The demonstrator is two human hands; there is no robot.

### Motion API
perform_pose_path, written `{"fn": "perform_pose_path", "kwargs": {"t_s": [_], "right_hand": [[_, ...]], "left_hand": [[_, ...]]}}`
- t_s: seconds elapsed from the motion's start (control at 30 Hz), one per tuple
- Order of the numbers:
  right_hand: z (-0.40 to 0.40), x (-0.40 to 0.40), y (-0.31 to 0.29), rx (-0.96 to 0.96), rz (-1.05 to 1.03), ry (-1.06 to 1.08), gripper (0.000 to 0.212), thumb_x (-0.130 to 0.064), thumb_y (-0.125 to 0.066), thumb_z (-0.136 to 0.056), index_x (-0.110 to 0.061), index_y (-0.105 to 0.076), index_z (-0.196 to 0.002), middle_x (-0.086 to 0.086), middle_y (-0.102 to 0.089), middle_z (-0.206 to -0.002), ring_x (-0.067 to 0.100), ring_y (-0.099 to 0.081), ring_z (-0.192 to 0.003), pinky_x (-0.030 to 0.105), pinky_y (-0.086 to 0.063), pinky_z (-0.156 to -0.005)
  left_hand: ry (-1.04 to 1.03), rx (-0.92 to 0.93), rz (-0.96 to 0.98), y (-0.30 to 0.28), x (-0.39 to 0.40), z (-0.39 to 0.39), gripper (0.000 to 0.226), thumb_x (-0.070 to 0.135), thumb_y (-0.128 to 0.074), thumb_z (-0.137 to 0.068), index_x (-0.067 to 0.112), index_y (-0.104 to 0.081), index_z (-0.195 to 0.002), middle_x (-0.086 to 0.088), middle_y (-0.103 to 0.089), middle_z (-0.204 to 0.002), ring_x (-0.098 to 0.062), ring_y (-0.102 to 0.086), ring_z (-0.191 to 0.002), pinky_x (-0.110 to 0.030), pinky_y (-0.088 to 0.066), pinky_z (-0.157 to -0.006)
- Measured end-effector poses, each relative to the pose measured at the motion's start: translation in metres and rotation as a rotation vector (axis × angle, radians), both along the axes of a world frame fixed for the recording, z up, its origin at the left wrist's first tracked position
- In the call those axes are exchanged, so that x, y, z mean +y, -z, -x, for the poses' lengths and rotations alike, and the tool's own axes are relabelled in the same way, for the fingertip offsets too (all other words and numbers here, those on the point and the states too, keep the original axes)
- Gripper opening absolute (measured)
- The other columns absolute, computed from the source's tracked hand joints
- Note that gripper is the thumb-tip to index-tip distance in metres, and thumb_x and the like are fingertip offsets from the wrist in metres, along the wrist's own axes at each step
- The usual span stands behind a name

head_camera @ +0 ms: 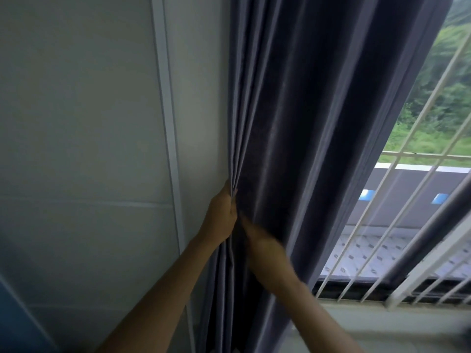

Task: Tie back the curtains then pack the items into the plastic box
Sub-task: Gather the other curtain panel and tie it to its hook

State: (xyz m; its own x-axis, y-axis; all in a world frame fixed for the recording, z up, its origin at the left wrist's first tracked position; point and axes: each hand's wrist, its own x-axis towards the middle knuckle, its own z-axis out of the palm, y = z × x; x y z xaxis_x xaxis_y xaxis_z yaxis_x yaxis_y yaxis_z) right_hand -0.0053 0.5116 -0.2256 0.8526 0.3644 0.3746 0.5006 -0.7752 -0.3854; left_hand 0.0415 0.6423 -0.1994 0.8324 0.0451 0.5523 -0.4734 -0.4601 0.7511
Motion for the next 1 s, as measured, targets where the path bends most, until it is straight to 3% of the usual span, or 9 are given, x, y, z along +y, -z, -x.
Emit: {"fn": "perform_pose_path", "kwargs": {"t_s": [0.1,0.2,0.33,0.47,0.57,0.7,0.83,0.9,1.0], "right_hand": [[-0.002,-0.020,-0.075,-0.672,-0.398,0.053,0.043,0.009,-0.056,-0.085,-0.002,-0.059,-0.126,0.018,-0.060,-0.125,0.027,-0.055,-0.117,0.025,-0.040,-0.104],[-0.013,-0.037,-0.138,-0.911,-0.555,0.142,0.045,-0.001,-0.063,-0.088,0.005,-0.051,-0.131,0.025,-0.045,-0.135,0.029,-0.039,-0.131,0.031,-0.030,-0.113],[-0.044,-0.052,-0.149,-0.617,-0.712,0.172,0.071,-0.010,-0.063,-0.089,-0.004,-0.024,-0.148,0.012,-0.039,-0.149,0.019,-0.040,-0.137,0.040,-0.038,-0.110],[-0.050,-0.041,-0.093,-0.368,-0.626,0.176,0.074,-0.006,-0.059,-0.090,-0.013,-0.018,-0.152,0.006,-0.047,-0.144,0.010,-0.048,-0.126,0.014,-0.037,-0.104],[-0.044,-0.031,-0.030,-0.121,-0.513,0.180,0.072,0.004,-0.049,-0.085,-0.014,-0.023,-0.149,0.010,-0.062,-0.125,0.023,-0.062,-0.108,0.026,-0.049,-0.088],[-0.027,-0.019,0.047,0.176,-0.286,0.157,0.074,0.004,-0.046,-0.084,-0.018,-0.021,-0.150,0.011,-0.066,-0.117,0.028,-0.066,-0.100,0.035,-0.053,-0.081],[-0.008,-0.007,0.082,0.252,-0.213,0.164,0.066,0.000,-0.043,-0.090,-0.019,-0.024,-0.150,0.009,-0.067,-0.104,0.023,-0.065,-0.087,0.022,-0.042,-0.065],[-0.006,-0.001,0.086,0.253,-0.209,0.123,0.072,0.001,-0.040,-0.090,-0.025,-0.015,-0.152,0.008,-0.065,-0.091,0.019,-0.062,-0.073,0.027,-0.048,-0.060],[-0.011,0.004,0.088,0.259,-0.151,0.127,0.076,0.002,-0.038,-0.090,-0.025,-0.004,-0.153,0.011,-0.064,-0.086,0.023,-0.062,-0.070,0.036,-0.053,-0.061]], "left_hand": [[-0.009,0.026,0.020,0.000,0.003,-0.004,0.038,0.010,-0.039,-0.100,0.006,-0.042,-0.137,0.004,-0.052,-0.121,0.005,-0.048,-0.108,0.004,-0.030,-0.094],[-0.004,0.040,0.034,-0.001,0.001,-0.004,0.038,0.003,-0.035,-0.100,0.013,-0.038,-0.137,0.006,-0.050,-0.121,0.007,-0.046,-0.108,0.006,-0.027,-0.093],[0.015,0.033,0.034,0.002,-0.004,-0.006,0.039,0.003,-0.035,-0.099,0.015,-0.038,-0.136,0.004,-0.051,-0.122,-0.002,-0.050,-0.111,0.002,-0.029,-0.097],[-0.007,0.021,0.034,0.007,-0.006,-0.012,0.040,0.000,-0.035,-0.099,0.006,-0.040,-0.138,0.001,-0.054,-0.122,-0.010,-0.053,-0.113,-0.006,-0.033,-0.103],[0.013,0.027,0.036,0.007,-0.008,-0.012,0.039,0.004,-0.033,-0.100,0.007,-0.040,-0.139,0.000,-0.054,-0.123,-0.011,-0.054,-0.114,-0.005,-0.033,-0.101],[0.011,0.056,0.084,0.007,-0.008,-0.010,0.037,0.013,-0.033,-0.102,0.008,-0.041,-0.138,-0.004,-0.056,-0.127,-0.013,-0.054,-0.116,-0.005,-0.033,-0.100],[0.036,0.064,0.113,0.004,-0.012,-0.002,0.038,0.014,-0.033,-0.102,0.008,-0.039,-0.139,-0.001,-0.053,-0.129,-0.006,-0.050,-0.117,-0.003,-0.031,-0.100],[0.058,0.083,0.131,0.003,-0.016,0.002,0.039,0.016,-0.034,-0.102,0.008,-0.038,-0.140,0.001,-0.052,-0.131,-0.005,-0.049,-0.120,-0.004,-0.031,-0.101],[0.084,0.105,0.174,0.005,-0.021,0.007,0.041,0.022,-0.034,-0.102,0.009,-0.040,-0.140,-0.003,-0.052,-0.136,-0.011,-0.049,-0.125,-0.019,-0.034,-0.109]]}}
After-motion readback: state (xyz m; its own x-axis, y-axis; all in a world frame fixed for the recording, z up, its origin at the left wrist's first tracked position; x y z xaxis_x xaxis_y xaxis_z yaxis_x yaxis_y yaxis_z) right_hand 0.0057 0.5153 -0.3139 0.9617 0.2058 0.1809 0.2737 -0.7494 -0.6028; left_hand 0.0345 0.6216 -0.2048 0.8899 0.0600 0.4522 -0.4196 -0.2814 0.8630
